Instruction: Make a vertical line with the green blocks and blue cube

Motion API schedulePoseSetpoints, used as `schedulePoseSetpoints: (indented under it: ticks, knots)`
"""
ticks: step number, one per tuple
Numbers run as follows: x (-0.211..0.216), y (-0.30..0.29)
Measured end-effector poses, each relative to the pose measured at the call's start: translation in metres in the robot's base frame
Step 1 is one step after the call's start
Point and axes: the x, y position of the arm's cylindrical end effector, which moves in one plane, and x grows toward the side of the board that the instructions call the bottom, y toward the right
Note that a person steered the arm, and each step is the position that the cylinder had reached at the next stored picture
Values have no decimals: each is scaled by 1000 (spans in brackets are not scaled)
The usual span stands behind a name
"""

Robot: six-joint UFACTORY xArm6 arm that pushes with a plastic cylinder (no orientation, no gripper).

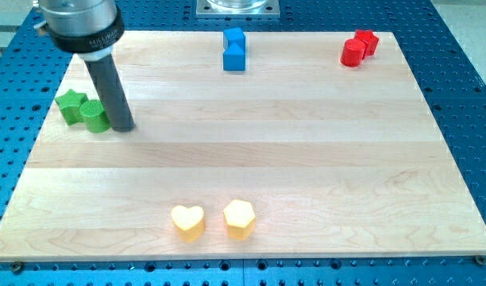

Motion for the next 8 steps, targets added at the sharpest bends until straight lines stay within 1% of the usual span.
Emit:
schedulePoseSetpoints:
  ticks: [1, 2, 3, 4, 5, 6, 7, 8]
  knots:
    - [32, -46]
    - [-15, -104]
    - [-44, -110]
    - [-77, -35]
    - [-89, 44]
    - [-103, 64]
    - [-152, 40]
    - [-195, 57]
